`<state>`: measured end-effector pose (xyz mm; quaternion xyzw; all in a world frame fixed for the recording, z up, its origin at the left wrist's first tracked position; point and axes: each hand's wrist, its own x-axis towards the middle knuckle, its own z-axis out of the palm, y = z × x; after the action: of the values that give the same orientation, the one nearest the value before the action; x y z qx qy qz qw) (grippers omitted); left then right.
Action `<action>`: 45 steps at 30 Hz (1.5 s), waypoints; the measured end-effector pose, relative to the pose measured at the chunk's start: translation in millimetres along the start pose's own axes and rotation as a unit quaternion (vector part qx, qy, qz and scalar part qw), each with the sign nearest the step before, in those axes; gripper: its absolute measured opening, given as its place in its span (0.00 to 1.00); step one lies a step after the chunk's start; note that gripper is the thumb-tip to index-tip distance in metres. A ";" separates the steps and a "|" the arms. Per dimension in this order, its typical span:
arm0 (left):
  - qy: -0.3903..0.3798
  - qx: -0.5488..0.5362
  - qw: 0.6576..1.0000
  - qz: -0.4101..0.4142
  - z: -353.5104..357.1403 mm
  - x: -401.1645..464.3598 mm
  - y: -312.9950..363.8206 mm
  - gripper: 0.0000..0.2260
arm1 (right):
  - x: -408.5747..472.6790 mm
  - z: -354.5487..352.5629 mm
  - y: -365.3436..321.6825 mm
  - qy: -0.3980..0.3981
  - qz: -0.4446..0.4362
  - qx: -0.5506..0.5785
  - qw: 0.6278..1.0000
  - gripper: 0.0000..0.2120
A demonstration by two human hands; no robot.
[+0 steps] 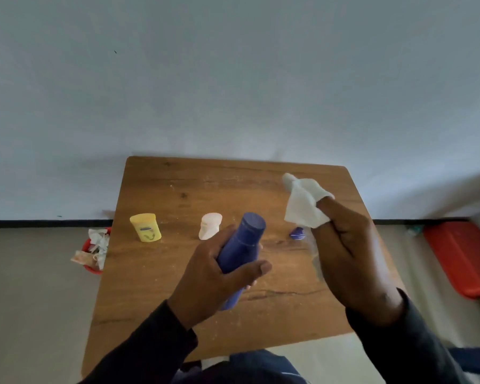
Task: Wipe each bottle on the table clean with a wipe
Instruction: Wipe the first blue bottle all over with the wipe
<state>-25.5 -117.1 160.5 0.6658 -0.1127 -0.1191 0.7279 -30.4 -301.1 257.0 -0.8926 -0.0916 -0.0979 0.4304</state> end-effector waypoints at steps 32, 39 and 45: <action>0.121 0.357 0.919 -0.116 59.2 173.9 -168.0 0.15 | 23.9 116.6 257.2 -0.136 0.397 0.218 0.881 0.24; 0.108 0.377 0.909 -0.139 60.4 179.5 -177.1 0.14 | 31.6 127.6 273.9 -0.165 0.437 0.210 0.859 0.19; 0.112 0.372 0.908 -0.156 61.8 182.7 -175.2 0.14 | 37.1 131.7 276.7 -0.165 0.441 0.205 0.858 0.13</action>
<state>123.3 -249.3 -7.6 0.9065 0.0385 -0.1048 0.4071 86.6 -364.1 -21.6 -0.7342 0.2243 0.2721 0.5802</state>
